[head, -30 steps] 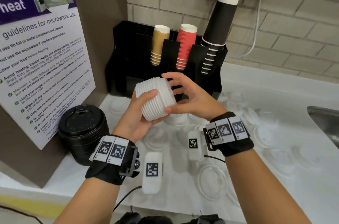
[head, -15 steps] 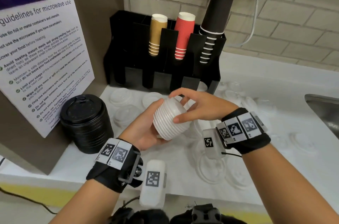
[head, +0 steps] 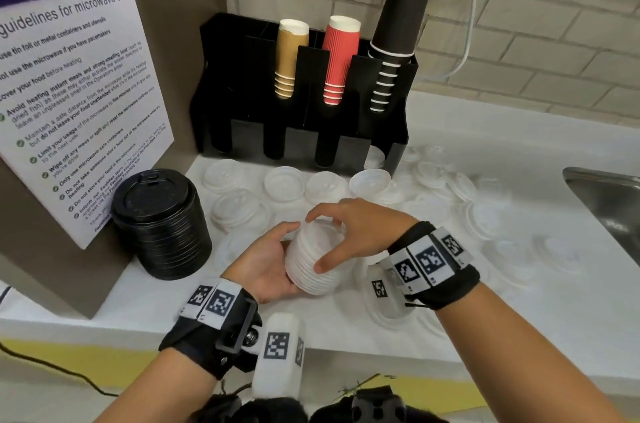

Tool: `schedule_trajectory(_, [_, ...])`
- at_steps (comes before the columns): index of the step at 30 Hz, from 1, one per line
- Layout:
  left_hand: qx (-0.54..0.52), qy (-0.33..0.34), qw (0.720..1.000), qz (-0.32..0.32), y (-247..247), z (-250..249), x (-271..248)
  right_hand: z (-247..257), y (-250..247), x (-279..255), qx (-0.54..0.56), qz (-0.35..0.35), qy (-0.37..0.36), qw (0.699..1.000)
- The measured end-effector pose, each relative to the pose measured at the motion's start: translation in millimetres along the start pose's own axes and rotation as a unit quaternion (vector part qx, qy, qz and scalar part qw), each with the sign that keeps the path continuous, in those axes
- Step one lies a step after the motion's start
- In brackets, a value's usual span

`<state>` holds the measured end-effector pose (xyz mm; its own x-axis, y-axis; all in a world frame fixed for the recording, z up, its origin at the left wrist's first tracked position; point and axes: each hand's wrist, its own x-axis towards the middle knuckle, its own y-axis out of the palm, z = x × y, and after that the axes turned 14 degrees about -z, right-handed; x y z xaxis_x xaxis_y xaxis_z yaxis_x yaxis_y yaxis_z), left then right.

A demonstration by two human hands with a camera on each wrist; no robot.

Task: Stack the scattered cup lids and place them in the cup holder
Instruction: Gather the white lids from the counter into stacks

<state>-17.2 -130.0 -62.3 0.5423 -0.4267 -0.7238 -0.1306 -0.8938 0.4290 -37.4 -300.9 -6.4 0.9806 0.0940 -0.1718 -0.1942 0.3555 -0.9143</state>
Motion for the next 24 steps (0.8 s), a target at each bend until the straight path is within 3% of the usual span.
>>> schedule_trajectory(7, [0.058, 0.094, 0.991, -0.071, 12, -13, 1, 9, 6, 4, -0.055, -0.052, 0.003, 0.997])
schedule_trajectory(15, [0.097, 0.184, 0.971, -0.118, 6, -30, -7, 15, 17, 5, -0.088, -0.035, -0.023, 0.995])
schedule_trajectory(18, [0.096, 0.223, 0.963, -0.119, 0, -40, -15, 9, -1, 14, -0.03, -0.041, -0.012, 0.999])
schedule_trajectory(21, [0.075, 0.252, 0.958, -0.116, -4, -50, -21, -8, -34, 40, 0.027, -0.135, 0.019, 0.99])
schedule_trajectory(24, [0.055, 0.274, 0.953, -0.117, -7, -58, -23, -25, -46, 75, -0.059, -0.118, 0.065, 0.989])
